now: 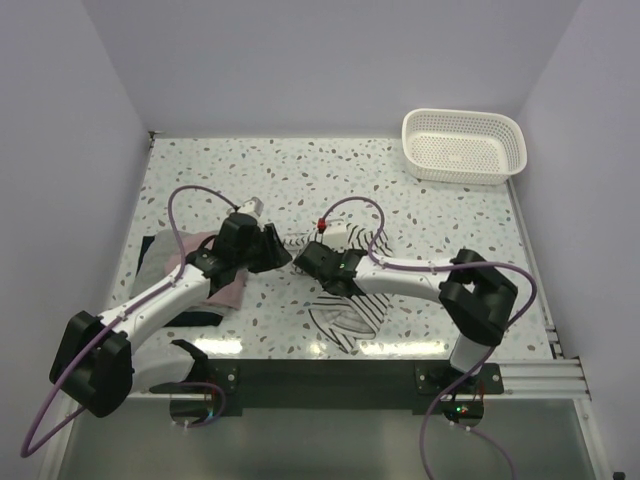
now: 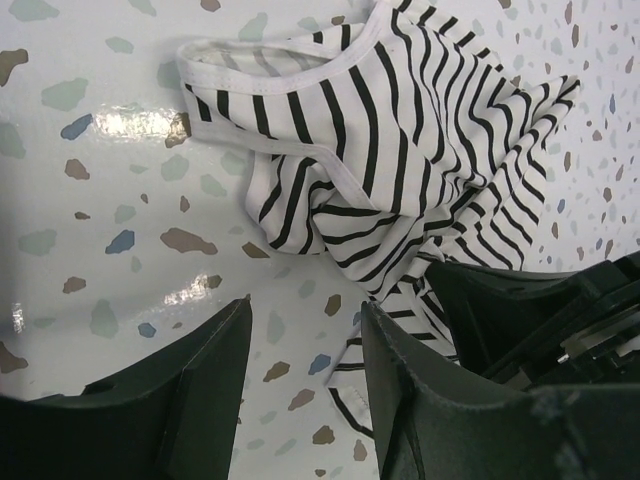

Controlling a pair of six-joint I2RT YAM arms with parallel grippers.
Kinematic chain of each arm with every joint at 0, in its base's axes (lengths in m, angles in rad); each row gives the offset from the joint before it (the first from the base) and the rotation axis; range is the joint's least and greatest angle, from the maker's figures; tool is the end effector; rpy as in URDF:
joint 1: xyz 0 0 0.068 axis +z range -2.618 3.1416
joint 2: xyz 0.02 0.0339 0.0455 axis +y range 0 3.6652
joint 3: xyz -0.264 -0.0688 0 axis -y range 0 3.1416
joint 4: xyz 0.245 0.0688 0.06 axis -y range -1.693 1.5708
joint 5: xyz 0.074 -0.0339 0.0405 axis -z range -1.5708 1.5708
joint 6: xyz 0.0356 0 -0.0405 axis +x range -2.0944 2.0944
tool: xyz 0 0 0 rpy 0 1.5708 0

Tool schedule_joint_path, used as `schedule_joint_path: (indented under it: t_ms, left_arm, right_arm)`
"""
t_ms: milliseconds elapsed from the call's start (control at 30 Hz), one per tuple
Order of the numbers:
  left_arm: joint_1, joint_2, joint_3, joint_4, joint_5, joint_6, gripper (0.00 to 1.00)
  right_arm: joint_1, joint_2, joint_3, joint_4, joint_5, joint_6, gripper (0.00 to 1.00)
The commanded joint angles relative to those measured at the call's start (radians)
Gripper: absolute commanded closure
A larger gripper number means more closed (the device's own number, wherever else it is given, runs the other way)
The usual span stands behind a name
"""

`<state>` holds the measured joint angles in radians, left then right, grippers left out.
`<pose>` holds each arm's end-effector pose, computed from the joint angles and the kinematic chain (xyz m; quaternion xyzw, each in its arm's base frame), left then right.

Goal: Fold and stack the tank tops
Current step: Flatten the tank top out

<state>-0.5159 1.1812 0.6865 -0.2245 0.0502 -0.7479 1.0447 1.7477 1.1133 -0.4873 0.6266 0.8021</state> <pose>0.2133 -0.1230 0.2220 -0.0951 0.9055 -0.2623 0.3197 0.1908 0.2870 0.1839 -0.0441 0.9289 -0.0122 0.3674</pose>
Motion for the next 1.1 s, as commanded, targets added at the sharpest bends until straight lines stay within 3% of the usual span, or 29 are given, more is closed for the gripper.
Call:
schedule_joint_path:
  t_ms: [0, 100, 333, 467, 700, 867, 1067]
  left_arm:
    - [0.008, -0.020, -0.019, 0.062, 0.045, 0.004, 0.48]
    - [0.008, -0.018, -0.042, 0.086, 0.088, 0.002, 0.48]
    - [-0.018, 0.014, -0.082, 0.123, 0.192, 0.025, 0.51]
    - [-0.088, 0.061, -0.059, 0.126, 0.235, 0.064, 0.53]
    - [-0.225, 0.124, -0.044, 0.148, 0.273, 0.084, 0.55]
    - [-0.294, 0.138, -0.042, 0.129, 0.260, 0.113, 0.55]
    - [-0.300, 0.135, -0.059, 0.152, 0.152, 0.062, 0.51]
  right_arm:
    - [-0.015, -0.028, 0.036, -0.016, 0.056, 0.017, 1.00]
    - [-0.018, -0.069, 0.031, -0.056, 0.070, 0.017, 1.00]
    - [-0.038, -0.368, -0.052, -0.194, 0.105, 0.031, 1.00]
    - [-0.052, -0.546, -0.084, -0.333, 0.151, 0.074, 1.00]
    - [-0.092, -0.710, -0.141, -0.533, 0.239, 0.152, 1.00]
    - [-0.103, -0.749, -0.103, -0.579, 0.283, 0.141, 1.00]
    - [-0.103, -0.702, 0.072, -0.582, 0.350, 0.048, 1.00]
